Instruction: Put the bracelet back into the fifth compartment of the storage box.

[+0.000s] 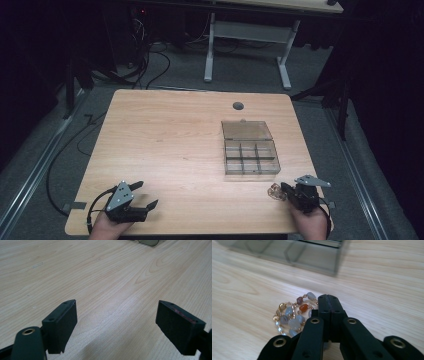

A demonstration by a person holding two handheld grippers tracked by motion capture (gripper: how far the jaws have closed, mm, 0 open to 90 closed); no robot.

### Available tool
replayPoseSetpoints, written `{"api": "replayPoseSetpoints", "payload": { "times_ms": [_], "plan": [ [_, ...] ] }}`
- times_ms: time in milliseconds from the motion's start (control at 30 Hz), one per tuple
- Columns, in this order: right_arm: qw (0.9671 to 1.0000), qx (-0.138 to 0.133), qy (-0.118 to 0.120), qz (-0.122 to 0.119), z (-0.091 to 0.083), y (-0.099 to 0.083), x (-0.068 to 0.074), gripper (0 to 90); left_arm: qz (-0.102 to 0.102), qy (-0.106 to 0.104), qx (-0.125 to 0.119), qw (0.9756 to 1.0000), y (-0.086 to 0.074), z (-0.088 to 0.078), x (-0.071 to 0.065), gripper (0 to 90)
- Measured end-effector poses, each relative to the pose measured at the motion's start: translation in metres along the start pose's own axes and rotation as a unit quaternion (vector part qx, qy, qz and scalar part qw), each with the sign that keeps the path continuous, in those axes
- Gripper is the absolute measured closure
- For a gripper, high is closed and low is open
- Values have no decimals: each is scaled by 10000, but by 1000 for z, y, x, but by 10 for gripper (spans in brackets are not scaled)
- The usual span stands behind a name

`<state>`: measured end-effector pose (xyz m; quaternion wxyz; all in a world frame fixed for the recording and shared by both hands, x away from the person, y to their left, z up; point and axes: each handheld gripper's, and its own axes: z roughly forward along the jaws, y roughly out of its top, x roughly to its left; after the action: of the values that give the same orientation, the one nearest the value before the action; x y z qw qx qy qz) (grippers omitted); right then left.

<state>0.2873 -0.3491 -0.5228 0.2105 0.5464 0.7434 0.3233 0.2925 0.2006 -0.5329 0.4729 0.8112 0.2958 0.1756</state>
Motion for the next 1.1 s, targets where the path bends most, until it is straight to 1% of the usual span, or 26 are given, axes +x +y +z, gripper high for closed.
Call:
{"api": "replayPoseSetpoints", "payload": {
  "times_ms": [33,67,133,167,233,267,300,367,433,467,500,567,600,700,733,767,833,867,900,933,1000,1067,1100],
  "plan": [
    [10000,0,0,0,0,0,0,900,0,0,0,10000,0,0,0,180],
    [10000,15,49,-29,1,1,3,900,-3,1,0,10000,0,0,0,180],
    [9998,34,122,-136,4,2,10,900,-2,1,1,10000,0,0,0,180],
    [9996,45,166,-231,6,3,15,900,-3,2,2,10000,0,0,0,180],
    [9992,69,243,-304,8,5,23,900,-4,-2,5,10000,0,0,0,180],
    [9990,55,232,-371,7,6,26,900,-12,-6,2,10000,0,0,0,180],
    [9990,55,232,-371,7,6,26,900,-12,-6,2,10000,0,0,0,180],
    [9993,-43,136,-339,-5,3,25,900,-18,1,-10,10000,0,0,0,179],
    [9994,-47,112,-316,-8,1,23,900,-18,-5,-10,10000,0,0,0,180],
    [9995,-67,65,-302,-13,-3,20,900,-17,-13,-5,10000,0,0,0,180],
    [9997,-33,0,-235,-21,-12,16,900,-19,-21,0,10000,0,0,0,180],
    [9998,-27,-13,-191,-23,-15,14,900,-10,-24,3,10000,0,0,0,180],
    [10000,28,19,-82,-25,-23,12,900,-8,-21,5,10000,0,0,0,180],
    [9998,107,133,-133,-23,-23,15,900,-9,-20,12,10000,0,0,0,180],
    [9997,83,191,-157,-21,-22,18,900,-8,-16,9,10000,0,0,0,180],
    [9997,83,191,-157,-21,-22,18,900,-6,-19,10,10000,0,0,0,180],
    [9993,86,266,-244,-18,-20,24,900,-9,-19,12,10000,0,0,0,180],
    [9989,82,344,-319,-13,-17,31,900,-16,-28,23,10000,0,1,1,180],
    [9989,82,344,-319,-13,-17,31,900,-16,-28,23,10000,0,1,1,180],
    [9983,82,402,-413,-7,-11,38,900,-9,-16,12,10000,0,1,0,180],
    [9981,92,422,-445,-5,-9,40,900,-3,-15,7,10000,0,0,0,180],
    [9967,101,502,-627,4,-1,49,900,-3,-16,1,10000,0,0,0,180],
    [9966,129,519,-622,6,1,53,900,-2,-16,4,10000,0,0,0,180]
  ]
}}
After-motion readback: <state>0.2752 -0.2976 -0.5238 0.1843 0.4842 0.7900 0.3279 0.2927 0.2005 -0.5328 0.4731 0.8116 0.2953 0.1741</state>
